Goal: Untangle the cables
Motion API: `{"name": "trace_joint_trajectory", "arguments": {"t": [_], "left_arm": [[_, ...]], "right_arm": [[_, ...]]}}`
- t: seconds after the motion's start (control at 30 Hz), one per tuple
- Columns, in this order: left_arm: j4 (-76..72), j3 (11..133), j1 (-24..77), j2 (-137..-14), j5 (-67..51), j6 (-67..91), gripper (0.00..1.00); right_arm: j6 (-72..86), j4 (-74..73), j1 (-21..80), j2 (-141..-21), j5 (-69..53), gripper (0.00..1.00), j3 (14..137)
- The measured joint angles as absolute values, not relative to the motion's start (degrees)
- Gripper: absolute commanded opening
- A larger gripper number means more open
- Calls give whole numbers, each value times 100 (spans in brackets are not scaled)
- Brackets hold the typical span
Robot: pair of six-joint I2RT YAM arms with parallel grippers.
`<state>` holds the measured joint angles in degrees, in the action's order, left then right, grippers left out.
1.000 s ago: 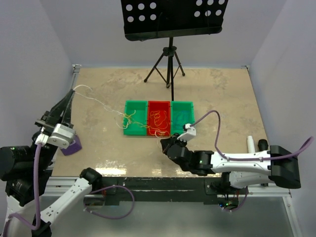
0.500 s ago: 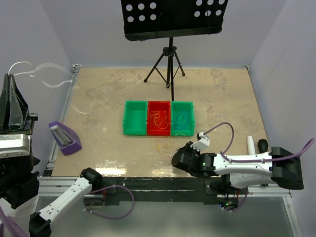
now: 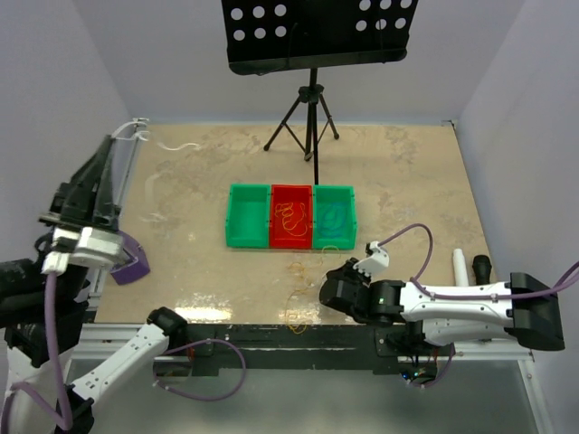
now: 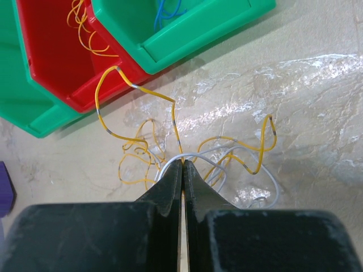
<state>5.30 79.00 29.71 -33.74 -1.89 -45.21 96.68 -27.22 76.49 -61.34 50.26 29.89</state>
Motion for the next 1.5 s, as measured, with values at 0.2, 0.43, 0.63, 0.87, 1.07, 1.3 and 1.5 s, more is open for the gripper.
{"name": "trace_joint_trajectory", "arguments": {"t": [0.2,0.43,0.63,0.87,1.07,1.3,1.5], "left_arm": [[1033,6934,2969,-3413,-930,-3968,0],[991,5905,2969,-3876,-1356,-3647,0],[646,5426,2969,-4368,-1417,-3638,0],[-1,5240,2969,-4464,-1404,-3649,0],[-666,4751,2969,-4550,-1024,-3736,0],[-1149,4246,2969,-4650,-670,-3868,0],[-1356,3538,2969,-4685,-360,-3881,0]], "right_arm": [[9251,-2462,7649,-5907,5050,0,2989],[9070,-2329,7671,-5760,5050,0,2976],[9109,-2311,7699,-5575,5028,0,2764],[9144,-2316,7699,-5474,4998,0,2591],[9137,-2290,7710,-5408,4998,0,2589],[9113,-2196,7714,-5411,4980,0,2589],[9100,-2174,7721,-5411,4980,0,2589]]}}
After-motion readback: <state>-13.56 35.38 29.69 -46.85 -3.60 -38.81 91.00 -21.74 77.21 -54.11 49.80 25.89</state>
